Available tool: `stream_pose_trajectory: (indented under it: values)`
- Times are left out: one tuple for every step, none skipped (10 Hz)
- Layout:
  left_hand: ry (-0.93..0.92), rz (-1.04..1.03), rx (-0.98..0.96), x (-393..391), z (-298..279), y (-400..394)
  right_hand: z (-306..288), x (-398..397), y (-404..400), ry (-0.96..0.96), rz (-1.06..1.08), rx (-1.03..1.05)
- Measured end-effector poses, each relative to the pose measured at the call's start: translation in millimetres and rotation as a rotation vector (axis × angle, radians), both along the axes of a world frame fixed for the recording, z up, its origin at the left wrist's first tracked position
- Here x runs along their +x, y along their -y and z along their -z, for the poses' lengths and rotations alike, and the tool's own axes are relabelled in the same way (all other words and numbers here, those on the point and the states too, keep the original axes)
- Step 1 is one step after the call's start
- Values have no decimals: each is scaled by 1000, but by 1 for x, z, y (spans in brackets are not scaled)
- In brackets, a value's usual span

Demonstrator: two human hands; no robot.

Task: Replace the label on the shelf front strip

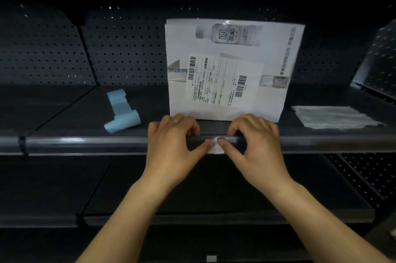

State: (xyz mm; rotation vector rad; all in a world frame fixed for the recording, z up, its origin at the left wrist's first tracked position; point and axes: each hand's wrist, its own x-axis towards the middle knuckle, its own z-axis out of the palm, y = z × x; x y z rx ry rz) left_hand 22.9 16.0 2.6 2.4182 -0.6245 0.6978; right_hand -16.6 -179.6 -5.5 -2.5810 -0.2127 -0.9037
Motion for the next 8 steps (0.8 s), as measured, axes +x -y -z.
stream_pose_trajectory:
  values:
    - [-2, 7, 39, 0, 0, -3, -1, -4, 2, -25, -8, -44]
    - [-3, 15, 75, -2, -2, -4, -2, -7, 4, -40, -20, -76]
    - [-8, 12, 93, -5, -5, -4, -6, -9, 2, -46, -18, -75]
    - [-43, 18, 128, -7, -7, -6, -9, -12, 2, -67, -35, -78]
    - [-92, 39, 110, -11, -15, -8, -19, -16, 7, -151, -77, -88]
    - [-121, 42, -70, -19, -24, -4, -32, -22, 15, -209, -155, 110]
    - [-152, 133, -348, -30, -39, 4, -51, -29, 22, -136, -205, 357]
    - [-324, 289, -624, -43, -64, 13, -71, -35, 25, -106, -276, 538]
